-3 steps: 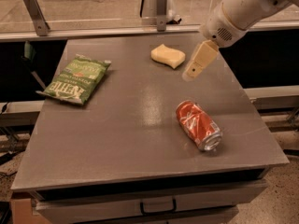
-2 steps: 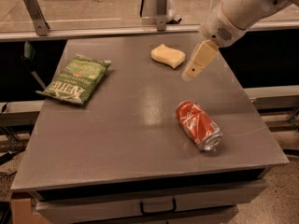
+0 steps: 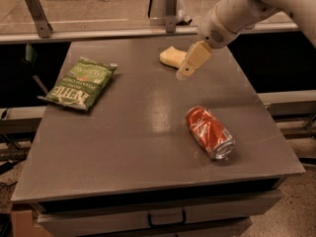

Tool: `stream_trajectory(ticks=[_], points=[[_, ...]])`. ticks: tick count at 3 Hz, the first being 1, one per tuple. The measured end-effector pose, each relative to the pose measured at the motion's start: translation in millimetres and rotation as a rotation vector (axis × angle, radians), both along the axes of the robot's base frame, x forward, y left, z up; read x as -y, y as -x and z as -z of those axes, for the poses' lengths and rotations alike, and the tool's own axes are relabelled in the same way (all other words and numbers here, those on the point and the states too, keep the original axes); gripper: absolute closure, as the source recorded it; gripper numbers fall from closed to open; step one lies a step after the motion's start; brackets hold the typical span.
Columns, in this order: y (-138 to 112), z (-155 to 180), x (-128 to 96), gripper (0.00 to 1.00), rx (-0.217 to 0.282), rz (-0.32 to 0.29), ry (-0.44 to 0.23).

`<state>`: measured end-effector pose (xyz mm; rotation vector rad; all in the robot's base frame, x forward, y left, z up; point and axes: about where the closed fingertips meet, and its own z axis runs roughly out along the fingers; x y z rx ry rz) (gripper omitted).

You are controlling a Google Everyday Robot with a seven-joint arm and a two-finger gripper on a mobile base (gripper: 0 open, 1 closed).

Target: Pick sponge

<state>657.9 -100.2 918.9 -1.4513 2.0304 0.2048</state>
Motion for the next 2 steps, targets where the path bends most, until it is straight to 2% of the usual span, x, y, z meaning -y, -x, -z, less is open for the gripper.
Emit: stream_trajectory(ticks=[1,2], points=[[-31,17,-22,0.0,-0.007,0.009,-0.058],[-51,34,-36,0.0,-0.026,0.024,-0.095]])
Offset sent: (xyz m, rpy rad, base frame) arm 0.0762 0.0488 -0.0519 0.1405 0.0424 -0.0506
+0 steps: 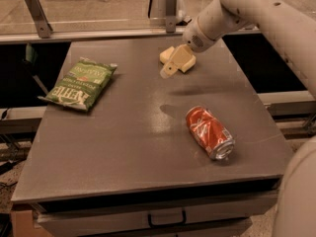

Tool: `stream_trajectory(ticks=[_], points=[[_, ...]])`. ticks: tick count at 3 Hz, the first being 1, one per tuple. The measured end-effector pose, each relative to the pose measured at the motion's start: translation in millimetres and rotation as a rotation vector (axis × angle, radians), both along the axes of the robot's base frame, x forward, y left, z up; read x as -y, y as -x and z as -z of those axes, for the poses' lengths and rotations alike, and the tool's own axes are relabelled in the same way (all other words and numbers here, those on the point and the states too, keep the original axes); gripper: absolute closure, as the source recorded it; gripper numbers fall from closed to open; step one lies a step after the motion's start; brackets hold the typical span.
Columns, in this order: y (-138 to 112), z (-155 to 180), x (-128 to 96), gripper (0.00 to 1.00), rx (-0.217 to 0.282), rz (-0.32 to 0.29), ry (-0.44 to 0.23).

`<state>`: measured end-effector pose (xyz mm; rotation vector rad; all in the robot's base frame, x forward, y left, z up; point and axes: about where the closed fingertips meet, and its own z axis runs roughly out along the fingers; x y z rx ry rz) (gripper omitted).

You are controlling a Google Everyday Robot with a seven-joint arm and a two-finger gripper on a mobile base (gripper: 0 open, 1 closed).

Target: Pick sponge

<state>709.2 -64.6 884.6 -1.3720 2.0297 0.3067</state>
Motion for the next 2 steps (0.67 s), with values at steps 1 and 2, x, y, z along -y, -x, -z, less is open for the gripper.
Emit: stream_trajectory(ticks=[1,2], points=[[-18,22,6,0.0,-0.024,0.058,-0.042],[-31,42,19,0.05,-0.043,0.117,-0.065]])
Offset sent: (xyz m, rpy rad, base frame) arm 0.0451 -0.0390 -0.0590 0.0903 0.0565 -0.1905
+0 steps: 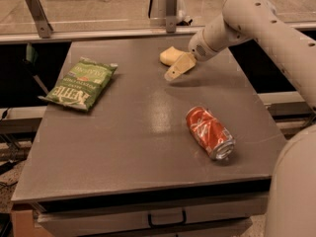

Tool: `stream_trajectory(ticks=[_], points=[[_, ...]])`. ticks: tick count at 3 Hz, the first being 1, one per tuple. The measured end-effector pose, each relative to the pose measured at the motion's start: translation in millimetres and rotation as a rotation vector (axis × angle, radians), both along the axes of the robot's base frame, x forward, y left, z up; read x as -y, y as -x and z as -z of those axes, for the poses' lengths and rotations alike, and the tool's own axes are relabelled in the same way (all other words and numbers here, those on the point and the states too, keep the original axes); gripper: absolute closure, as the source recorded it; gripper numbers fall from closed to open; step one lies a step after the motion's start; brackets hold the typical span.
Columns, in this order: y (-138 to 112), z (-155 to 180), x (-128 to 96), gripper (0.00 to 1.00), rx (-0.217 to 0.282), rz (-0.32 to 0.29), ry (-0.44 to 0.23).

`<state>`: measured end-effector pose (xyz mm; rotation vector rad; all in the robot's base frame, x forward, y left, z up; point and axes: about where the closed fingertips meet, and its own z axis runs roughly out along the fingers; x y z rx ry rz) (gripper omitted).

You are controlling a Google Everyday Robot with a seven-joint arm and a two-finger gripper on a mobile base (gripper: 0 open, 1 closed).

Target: Pick sponge

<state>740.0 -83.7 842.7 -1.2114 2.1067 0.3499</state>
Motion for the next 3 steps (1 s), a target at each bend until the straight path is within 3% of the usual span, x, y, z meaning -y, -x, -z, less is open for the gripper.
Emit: stream_trajectory(ticks=[1,3], points=[[-7,7,9,0.23,-0.003,0.033,-0.016],[-8,-33,3,0.7,0.067,0.005,-0.073]])
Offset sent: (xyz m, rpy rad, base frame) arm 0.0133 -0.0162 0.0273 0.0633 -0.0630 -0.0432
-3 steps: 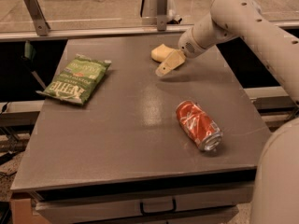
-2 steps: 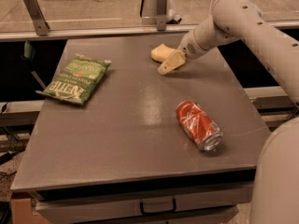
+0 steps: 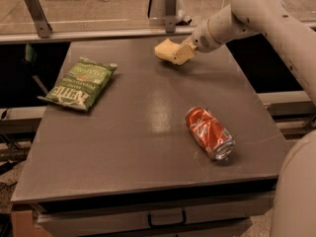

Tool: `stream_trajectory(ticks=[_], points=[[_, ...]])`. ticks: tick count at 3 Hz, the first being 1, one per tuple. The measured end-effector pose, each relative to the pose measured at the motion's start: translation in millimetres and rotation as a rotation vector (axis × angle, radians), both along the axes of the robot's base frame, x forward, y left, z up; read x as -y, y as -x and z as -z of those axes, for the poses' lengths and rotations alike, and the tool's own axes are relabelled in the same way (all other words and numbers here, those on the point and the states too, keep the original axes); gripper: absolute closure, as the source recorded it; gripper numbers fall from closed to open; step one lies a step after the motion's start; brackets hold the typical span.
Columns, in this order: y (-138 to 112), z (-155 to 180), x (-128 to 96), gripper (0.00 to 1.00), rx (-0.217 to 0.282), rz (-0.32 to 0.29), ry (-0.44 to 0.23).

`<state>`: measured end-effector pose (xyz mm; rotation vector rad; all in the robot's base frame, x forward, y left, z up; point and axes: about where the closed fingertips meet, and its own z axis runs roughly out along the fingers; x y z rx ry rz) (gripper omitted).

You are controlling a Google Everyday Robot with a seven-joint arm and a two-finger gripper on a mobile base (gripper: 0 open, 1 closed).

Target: Pick sponge

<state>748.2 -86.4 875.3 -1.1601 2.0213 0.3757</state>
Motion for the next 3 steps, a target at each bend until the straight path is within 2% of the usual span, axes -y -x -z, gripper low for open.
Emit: stream_trajectory(ticks=[1,2,3], points=[[12,-27,-27,0.94,0.03,-0.122,-0.054],[42,-56,-50,1.0,0.051,-0.343,-0.148],[63,-75,-57,1.0,0.069,-0.467,-0.187]])
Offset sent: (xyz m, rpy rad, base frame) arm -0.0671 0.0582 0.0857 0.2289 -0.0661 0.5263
